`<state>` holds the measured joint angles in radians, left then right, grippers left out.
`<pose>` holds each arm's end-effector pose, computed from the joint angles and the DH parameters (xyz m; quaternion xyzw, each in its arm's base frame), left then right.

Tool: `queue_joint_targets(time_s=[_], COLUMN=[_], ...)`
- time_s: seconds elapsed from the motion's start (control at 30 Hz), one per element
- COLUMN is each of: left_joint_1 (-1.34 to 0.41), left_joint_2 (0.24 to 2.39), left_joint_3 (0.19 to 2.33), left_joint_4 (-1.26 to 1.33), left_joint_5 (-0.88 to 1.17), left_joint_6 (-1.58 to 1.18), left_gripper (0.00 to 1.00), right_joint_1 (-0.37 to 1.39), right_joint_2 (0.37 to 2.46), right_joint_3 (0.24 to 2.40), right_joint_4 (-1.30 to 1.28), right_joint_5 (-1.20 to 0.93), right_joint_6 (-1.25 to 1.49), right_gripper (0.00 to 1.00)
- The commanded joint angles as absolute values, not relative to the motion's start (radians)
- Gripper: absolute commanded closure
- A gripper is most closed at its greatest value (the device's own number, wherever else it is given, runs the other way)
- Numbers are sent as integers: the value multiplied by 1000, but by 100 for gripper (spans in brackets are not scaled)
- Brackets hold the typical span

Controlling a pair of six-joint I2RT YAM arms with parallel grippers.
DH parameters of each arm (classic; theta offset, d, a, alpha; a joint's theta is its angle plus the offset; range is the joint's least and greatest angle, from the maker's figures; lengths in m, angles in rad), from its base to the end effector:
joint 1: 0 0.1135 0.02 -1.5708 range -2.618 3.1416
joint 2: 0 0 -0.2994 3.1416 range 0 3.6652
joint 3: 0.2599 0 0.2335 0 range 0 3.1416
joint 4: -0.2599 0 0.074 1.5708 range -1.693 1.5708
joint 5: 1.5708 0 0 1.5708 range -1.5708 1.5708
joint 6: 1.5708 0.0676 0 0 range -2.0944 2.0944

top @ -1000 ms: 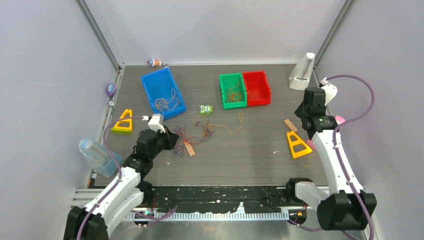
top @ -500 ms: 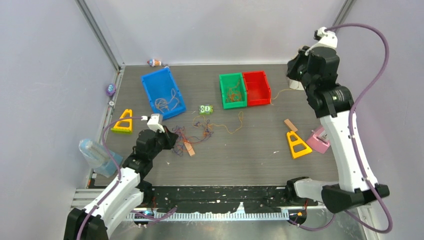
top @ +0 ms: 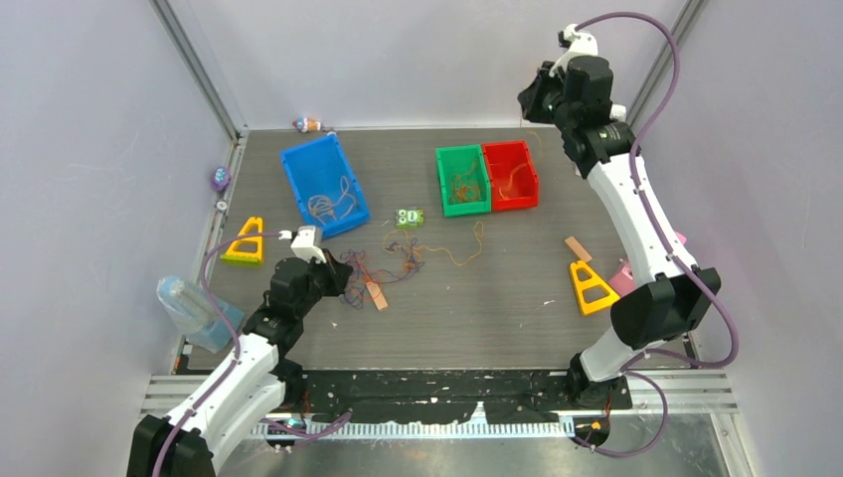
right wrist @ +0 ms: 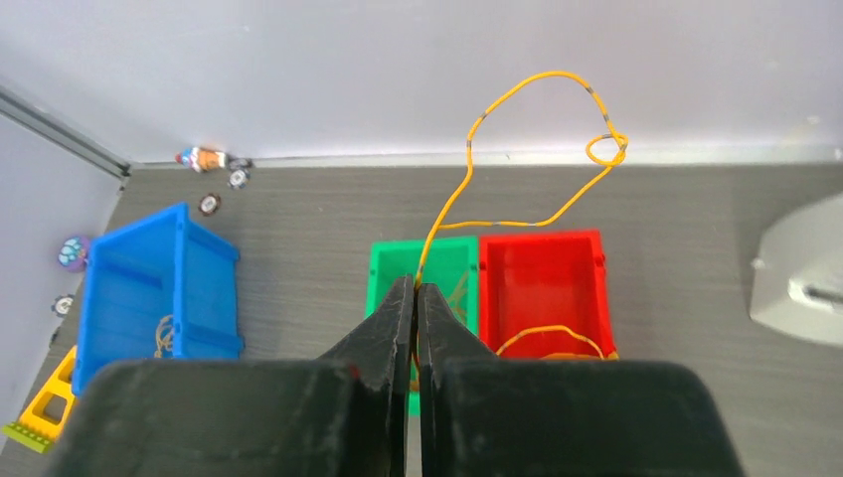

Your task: Untangle the cables

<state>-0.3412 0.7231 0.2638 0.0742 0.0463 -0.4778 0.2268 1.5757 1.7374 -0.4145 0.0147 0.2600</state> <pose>0.1455 -0.0550 0.2122 -0.0437 0.8281 -0.2400 0.5048 0.3623 0.0826 0.4730 0.0176 0.7904 0.1419 0.5957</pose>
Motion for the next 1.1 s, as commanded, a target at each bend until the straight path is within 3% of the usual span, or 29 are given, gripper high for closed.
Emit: queue_joint_targets(time_s=[0.0,0.33,0.6,1.07], left_joint_1=[-347,-346,-347,-347], left_joint_2=[720,739,746,743], left_joint_3=[265,268,273,267], left_joint_4=[117,123,123,129], left_joint_5=[31,22,15,22], left_joint_6=[-458,-453,-451,-451], left_gripper=[100,100,100,100], right_joint_1=[230,220,215,217], right_joint_2=[1630,1814,1792,2052], right_joint_3=[1847,1780,1460,1664], right_joint_4=[-248,-73,84,-404], right_joint_5=[-78,-94,-126,270], right_joint_6=[225,197,309,343], right_gripper=[94,95,95,95])
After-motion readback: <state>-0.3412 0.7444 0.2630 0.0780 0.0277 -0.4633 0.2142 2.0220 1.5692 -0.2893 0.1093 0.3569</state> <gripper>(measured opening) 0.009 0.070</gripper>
